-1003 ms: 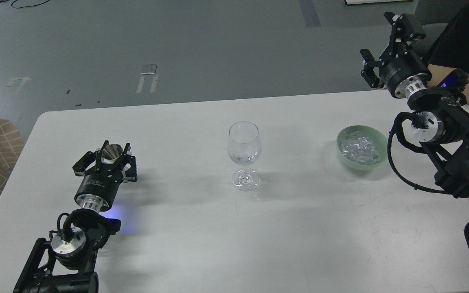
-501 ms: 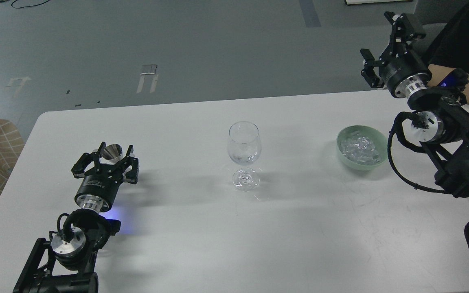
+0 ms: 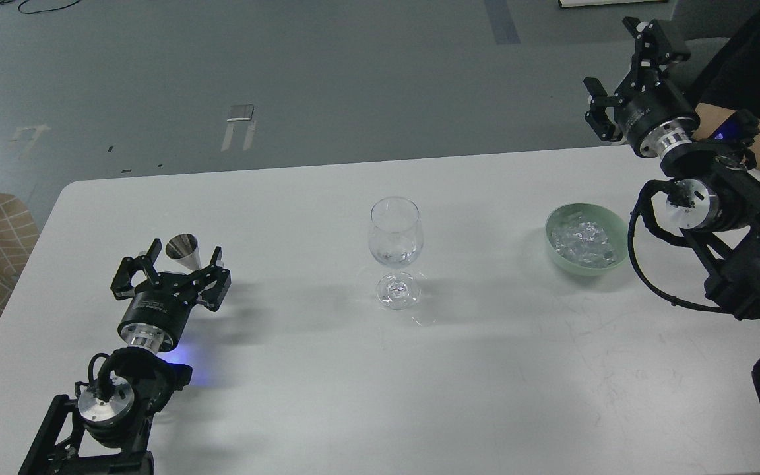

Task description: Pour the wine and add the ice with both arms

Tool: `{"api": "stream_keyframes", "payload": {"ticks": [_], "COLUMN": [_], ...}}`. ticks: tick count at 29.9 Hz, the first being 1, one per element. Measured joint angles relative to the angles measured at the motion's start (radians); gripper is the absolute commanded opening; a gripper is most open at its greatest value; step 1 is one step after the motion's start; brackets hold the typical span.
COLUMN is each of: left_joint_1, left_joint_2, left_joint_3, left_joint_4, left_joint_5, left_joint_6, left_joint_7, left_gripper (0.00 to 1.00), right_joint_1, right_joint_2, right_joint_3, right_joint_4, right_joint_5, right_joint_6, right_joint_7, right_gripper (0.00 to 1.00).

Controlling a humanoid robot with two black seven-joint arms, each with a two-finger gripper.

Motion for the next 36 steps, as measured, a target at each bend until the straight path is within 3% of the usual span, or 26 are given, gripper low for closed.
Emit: {"api": "stream_keyframes", "payload": {"ticks": [18, 25, 32, 36], "left_joint_1": [0.222, 0.261, 0.253, 0.17], "left_joint_2": [0.053, 0.22, 0.466, 0.514], "left_joint_3": [-0.025, -0.04, -0.066, -0.105], "left_joint_4": [-0.188, -0.226, -0.177, -0.112], "left_joint_5": [-0.013, -0.004, 0.039, 0.18], "left_joint_6": [-0.003, -0.019, -0.204, -0.244], "left_joint_7": [0.034, 0.053, 0.049, 0.024], "left_gripper": [0.98, 0.98, 0.98, 0.98], "right_joint_1": [-0.003, -0.006, -0.009, -0.009], "right_joint_2": [-0.004, -0.01, -0.011, -0.009], "right_joint_3": [0.002, 0.001, 0.001, -0.002], "right_joint_4": [0.002, 0.005, 0.005, 0.006], "right_joint_5": [0.0, 0.001, 0.001, 0.0], "right_joint_6": [0.0, 0.0, 0.0, 0.0], "right_joint_7": [0.0, 0.0, 0.0, 0.0], "right_gripper": [1.0, 1.0, 1.0, 1.0]}}
